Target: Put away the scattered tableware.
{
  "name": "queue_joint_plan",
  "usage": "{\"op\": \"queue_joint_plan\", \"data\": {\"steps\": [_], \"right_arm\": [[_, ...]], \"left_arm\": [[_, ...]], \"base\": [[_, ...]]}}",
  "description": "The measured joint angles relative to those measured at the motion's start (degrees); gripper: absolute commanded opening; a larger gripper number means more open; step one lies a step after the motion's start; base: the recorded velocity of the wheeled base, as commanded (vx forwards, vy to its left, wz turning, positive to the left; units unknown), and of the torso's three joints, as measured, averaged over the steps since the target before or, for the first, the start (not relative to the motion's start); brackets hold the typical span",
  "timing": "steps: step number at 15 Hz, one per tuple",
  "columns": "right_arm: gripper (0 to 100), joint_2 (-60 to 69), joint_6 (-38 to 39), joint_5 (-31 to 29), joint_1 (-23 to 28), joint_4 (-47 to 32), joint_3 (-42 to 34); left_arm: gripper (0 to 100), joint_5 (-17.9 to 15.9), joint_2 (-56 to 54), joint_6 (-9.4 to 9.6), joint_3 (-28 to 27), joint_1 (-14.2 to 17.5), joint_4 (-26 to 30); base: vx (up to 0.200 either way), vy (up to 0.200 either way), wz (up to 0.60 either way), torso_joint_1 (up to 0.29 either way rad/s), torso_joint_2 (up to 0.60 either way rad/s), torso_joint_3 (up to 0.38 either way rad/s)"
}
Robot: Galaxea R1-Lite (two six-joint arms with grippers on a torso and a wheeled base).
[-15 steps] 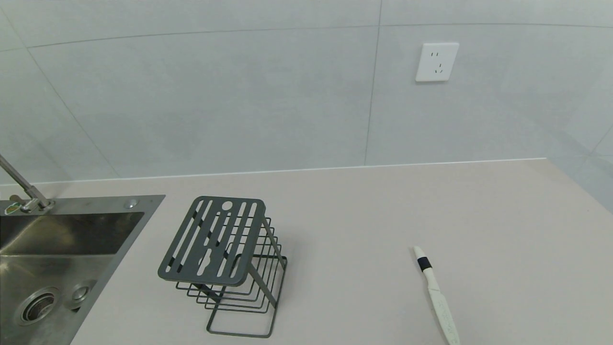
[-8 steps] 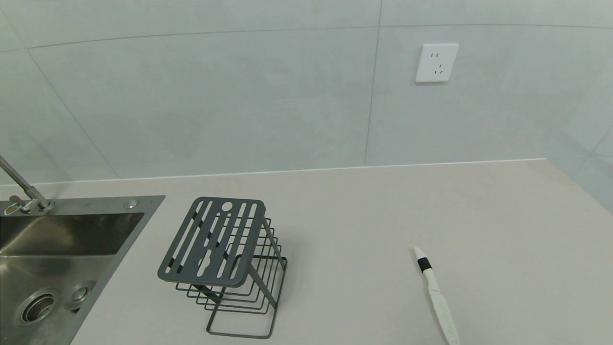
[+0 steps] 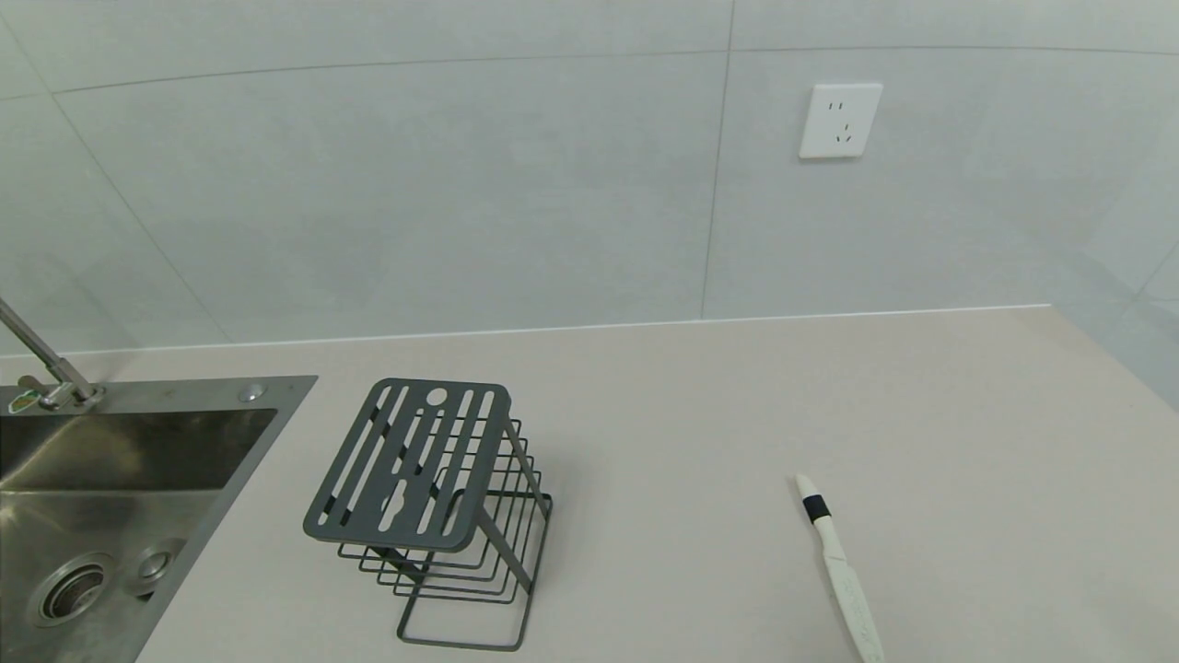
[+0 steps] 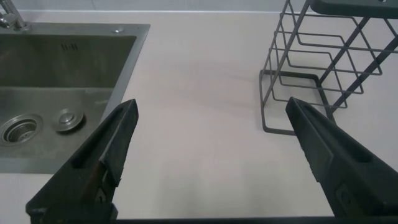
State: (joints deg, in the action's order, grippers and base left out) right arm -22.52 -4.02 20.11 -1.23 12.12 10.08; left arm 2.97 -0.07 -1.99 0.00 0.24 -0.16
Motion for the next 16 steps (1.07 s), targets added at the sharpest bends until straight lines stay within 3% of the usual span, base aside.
{"op": "queue_joint_plan", "data": {"steps": [3, 8, 16], "right_arm": [[100, -12.2, -0.21, 3.28, -1.63, 0.17, 2.49], [100, -26.54, -2.22, 3.32, -7.64, 0.17, 4.85], [100, -43.24, -3.67, -10.41, -19.1, 0.63, 12.46]], "left_arm": [[100, -0.02, 0.0, 0.05, 0.0, 0.0, 0.02], [100, -0.02, 0.0, 0.07, 0.0, -0.04, 0.02], [100, -0.05, 0.0, 0.07, 0.0, 0.0, 0.05]], "base": [[0.0, 0.0, 0.0, 0.0, 0.0, 0.0], [0.0, 0.0, 0.0, 0.0, 0.0, 0.0], [0.0, 0.0, 0.0, 0.0, 0.0, 0.0]]}}
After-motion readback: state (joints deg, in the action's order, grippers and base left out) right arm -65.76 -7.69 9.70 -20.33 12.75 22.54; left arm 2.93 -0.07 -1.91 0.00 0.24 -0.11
